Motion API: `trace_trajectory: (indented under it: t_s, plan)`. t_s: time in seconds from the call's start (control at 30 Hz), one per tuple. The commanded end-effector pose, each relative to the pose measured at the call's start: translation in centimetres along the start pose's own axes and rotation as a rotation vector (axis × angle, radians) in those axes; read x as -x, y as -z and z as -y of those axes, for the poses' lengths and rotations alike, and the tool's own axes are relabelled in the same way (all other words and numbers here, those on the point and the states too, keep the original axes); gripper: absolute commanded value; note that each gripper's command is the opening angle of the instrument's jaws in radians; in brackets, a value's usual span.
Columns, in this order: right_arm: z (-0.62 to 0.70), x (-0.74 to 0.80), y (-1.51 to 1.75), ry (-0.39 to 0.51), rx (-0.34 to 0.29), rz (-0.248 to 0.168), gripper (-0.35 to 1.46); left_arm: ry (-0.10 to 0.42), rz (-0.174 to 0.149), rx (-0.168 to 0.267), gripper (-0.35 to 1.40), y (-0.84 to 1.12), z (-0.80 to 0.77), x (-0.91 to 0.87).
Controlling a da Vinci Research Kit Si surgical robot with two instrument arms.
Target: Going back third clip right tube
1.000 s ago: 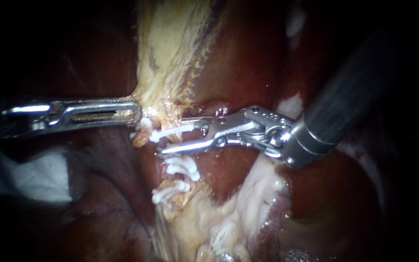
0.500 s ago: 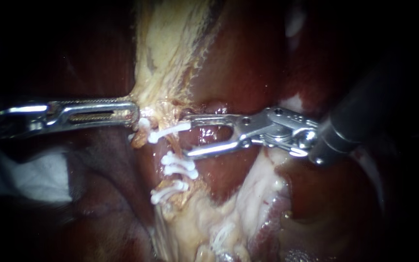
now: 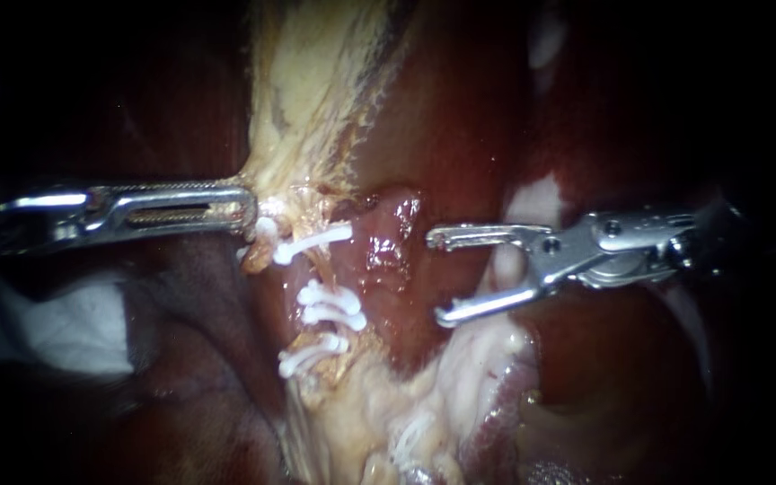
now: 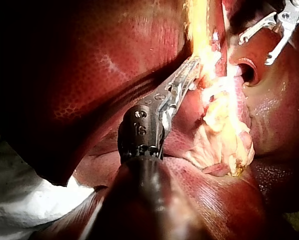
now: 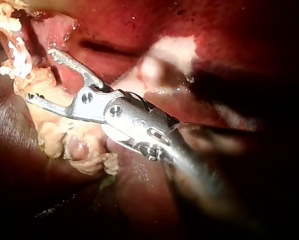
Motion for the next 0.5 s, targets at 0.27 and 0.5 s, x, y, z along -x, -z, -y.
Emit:
trace_trajectory:
  t_s: [0.27, 0.5]
  plan:
    - [0.12, -0.21, 0.25, 0.049, -0.002, 0.003, 0.6, -0.001, 0.0, 0.0, -0.35, -0.01, -0.02, -0.01]
    - [0.19, -0.27, 0.3, 0.063, -0.004, 0.0, 0.6, -0.007, -0.002, 0.007, -0.35, -0.12, -0.08, -0.09]
